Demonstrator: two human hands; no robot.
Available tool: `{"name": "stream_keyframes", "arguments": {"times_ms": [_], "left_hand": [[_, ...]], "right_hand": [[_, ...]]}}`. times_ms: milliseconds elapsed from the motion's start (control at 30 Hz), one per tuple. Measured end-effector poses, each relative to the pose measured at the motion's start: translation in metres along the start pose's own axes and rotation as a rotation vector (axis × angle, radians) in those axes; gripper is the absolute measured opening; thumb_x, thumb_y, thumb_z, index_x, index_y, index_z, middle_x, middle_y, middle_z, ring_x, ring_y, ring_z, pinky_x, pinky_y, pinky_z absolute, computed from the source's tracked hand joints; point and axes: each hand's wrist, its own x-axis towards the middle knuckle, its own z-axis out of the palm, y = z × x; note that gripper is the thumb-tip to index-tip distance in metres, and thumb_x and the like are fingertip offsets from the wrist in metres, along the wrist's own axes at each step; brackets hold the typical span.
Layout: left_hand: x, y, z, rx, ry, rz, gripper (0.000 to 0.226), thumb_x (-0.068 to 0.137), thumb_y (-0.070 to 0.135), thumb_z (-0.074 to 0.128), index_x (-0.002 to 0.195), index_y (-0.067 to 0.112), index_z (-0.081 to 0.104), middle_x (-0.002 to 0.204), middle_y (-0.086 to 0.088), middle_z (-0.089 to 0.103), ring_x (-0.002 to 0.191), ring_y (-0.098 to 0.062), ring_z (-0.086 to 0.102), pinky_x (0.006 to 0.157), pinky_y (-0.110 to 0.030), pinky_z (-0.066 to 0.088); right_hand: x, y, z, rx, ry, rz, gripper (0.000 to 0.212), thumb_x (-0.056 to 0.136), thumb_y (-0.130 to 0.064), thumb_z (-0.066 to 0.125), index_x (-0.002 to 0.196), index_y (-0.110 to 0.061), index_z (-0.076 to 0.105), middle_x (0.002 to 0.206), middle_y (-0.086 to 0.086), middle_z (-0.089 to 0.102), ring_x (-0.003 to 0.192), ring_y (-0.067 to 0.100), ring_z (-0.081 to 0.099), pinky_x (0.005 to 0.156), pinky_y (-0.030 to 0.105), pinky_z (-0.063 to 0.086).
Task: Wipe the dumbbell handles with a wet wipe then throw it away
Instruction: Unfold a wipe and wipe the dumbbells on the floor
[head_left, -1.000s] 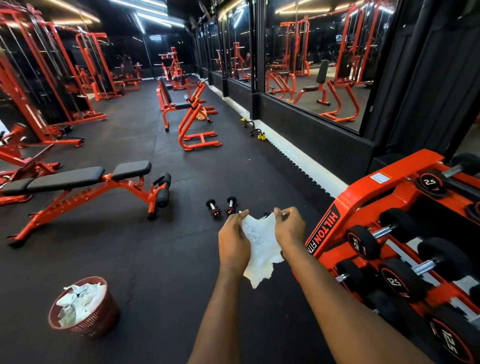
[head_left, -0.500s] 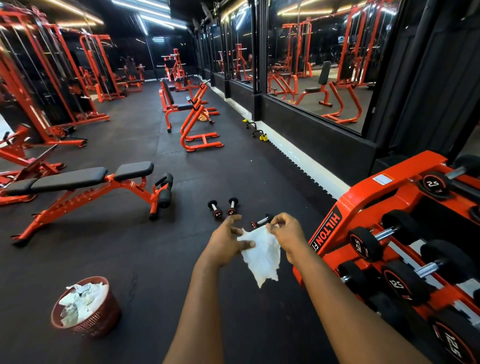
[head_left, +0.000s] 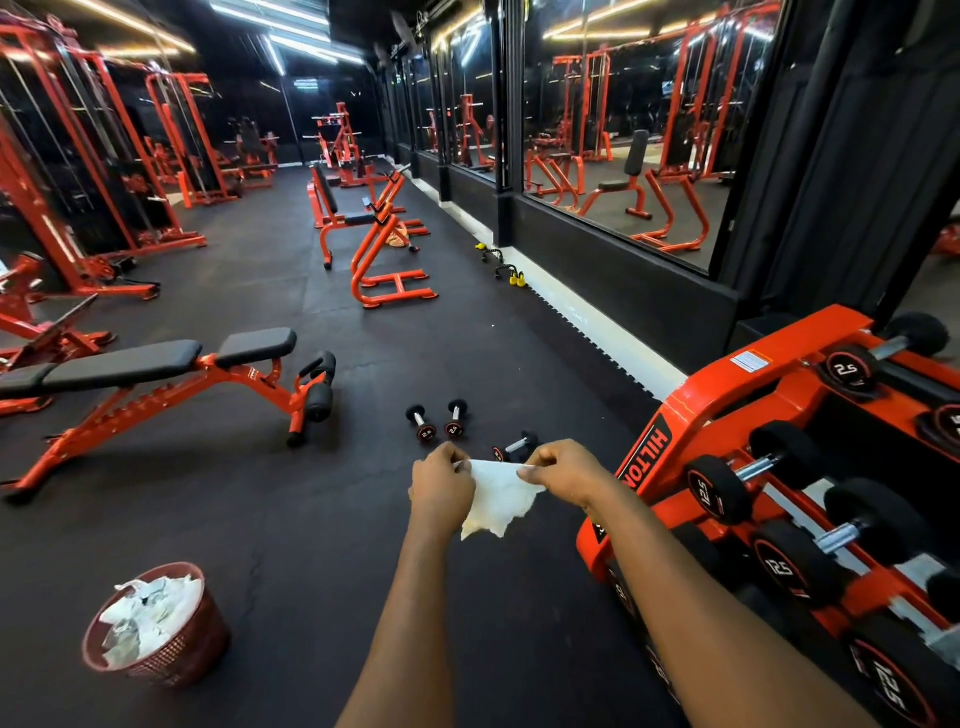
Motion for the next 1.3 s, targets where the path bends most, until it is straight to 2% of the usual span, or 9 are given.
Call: {"name": "stream_keyframes", "arguments": {"times_ms": [300, 400, 533, 633, 733, 800, 933, 1067, 1300], "left_hand": [[-0.016, 0.023, 0.009, -0.346, 0.288, 0.106, 0.012, 0.1, 0.005, 0.043, 0.105, 0.016, 0.044, 0.08, -0.007, 0.063, 0.07, -0.023, 0.06, 0.059, -0.034, 0.047], [-0.012, 0.021, 0.005, -0.367, 0.303, 0.046, 0.017, 0.101, 0.009, 0.047, 0.105, 0.021, 0.036, 0.081, -0.01, 0.063, 0.068, -0.025, 0.061, 0.057, -0.039, 0.051], [-0.004, 0.009, -0.008, -0.362, 0.344, 0.024, 0.014, 0.101, 0.012, 0.052, 0.1, 0.014, 0.038, 0.075, -0.01, 0.058, 0.061, -0.023, 0.051, 0.051, -0.028, 0.042], [-0.002, 0.0, -0.015, -0.37, 0.278, 0.061, 0.02, 0.1, 0.015, 0.057, 0.088, 0.016, 0.041, 0.07, -0.01, 0.053, 0.059, -0.02, 0.044, 0.052, -0.027, 0.043], [0.001, -0.011, -0.03, -0.357, 0.073, 0.09, 0.024, 0.093, 0.021, 0.067, 0.086, 0.028, 0.045, 0.081, -0.015, 0.061, 0.062, -0.023, 0.052, 0.057, -0.042, 0.053], [0.006, -0.023, -0.044, -0.304, -0.07, 0.138, 0.026, 0.089, 0.017, 0.071, 0.093, 0.029, 0.048, 0.079, -0.011, 0.057, 0.063, -0.017, 0.051, 0.057, -0.032, 0.05], [0.019, -0.038, -0.066, -0.208, -0.078, 0.165, 0.019, 0.089, 0.005, 0.068, 0.087, 0.019, 0.056, 0.072, -0.003, 0.052, 0.054, -0.003, 0.041, 0.049, -0.014, 0.036], [0.038, -0.052, -0.078, -0.198, 0.026, 0.106, 0.021, 0.09, 0.004, 0.062, 0.079, 0.02, 0.069, 0.078, 0.002, 0.065, 0.068, -0.016, 0.056, 0.055, -0.02, 0.045], [0.066, -0.067, -0.085, -0.18, -0.246, 0.126, 0.039, 0.08, 0.004, 0.081, 0.114, 0.017, 0.065, 0.095, -0.004, 0.061, 0.077, -0.01, 0.056, 0.058, -0.009, 0.046]], "right_hand": [[0.001, -0.011, 0.03, 0.506, 0.259, 0.0, 0.033, 0.096, -0.038, 0.058, 0.074, -0.014, 0.054, 0.068, 0.002, 0.055, 0.07, 0.018, 0.051, 0.066, 0.035, 0.044], [0.004, -0.015, 0.036, 0.605, 0.183, 0.105, 0.033, 0.091, -0.045, 0.064, 0.101, -0.015, 0.056, 0.094, 0.004, 0.067, 0.089, 0.019, 0.065, 0.084, 0.039, 0.055], [0.003, -0.016, 0.045, 0.551, 0.114, 0.077, 0.034, 0.087, -0.014, 0.07, 0.105, -0.017, 0.041, 0.106, 0.009, 0.058, 0.085, 0.023, 0.064, 0.071, 0.038, 0.057], [0.006, -0.02, 0.054, 0.448, 0.351, 0.034, 0.024, 0.09, -0.012, 0.066, 0.09, -0.016, 0.042, 0.079, 0.003, 0.046, 0.057, 0.016, 0.043, 0.04, 0.022, 0.035], [0.013, -0.024, 0.062, 0.402, 0.485, -0.017, 0.029, 0.086, -0.016, 0.071, 0.078, -0.017, 0.043, 0.071, -0.002, 0.045, 0.063, 0.018, 0.043, 0.053, 0.027, 0.036], [0.018, -0.03, 0.069, 0.372, 0.499, -0.01, 0.031, 0.086, -0.023, 0.072, 0.077, -0.016, 0.044, 0.07, -0.004, 0.045, 0.064, 0.017, 0.043, 0.055, 0.03, 0.037], [0.022, -0.042, 0.074, 0.398, 0.315, 0.042, 0.036, 0.083, -0.034, 0.077, 0.082, -0.016, 0.047, 0.074, 0.001, 0.057, 0.064, 0.015, 0.053, 0.058, 0.028, 0.041], [0.024, -0.051, 0.081, 0.432, 0.065, 0.008, 0.031, 0.086, -0.002, 0.071, 0.085, -0.018, 0.045, 0.061, -0.004, 0.051, 0.045, 0.002, 0.046, 0.046, 0.018, 0.036], [0.053, -0.049, 0.095, 0.42, 0.049, 0.047, 0.019, 0.076, -0.01, 0.083, 0.091, -0.01, 0.071, 0.094, 0.0, 0.07, 0.091, 0.013, 0.064, 0.083, 0.029, 0.049]]}}
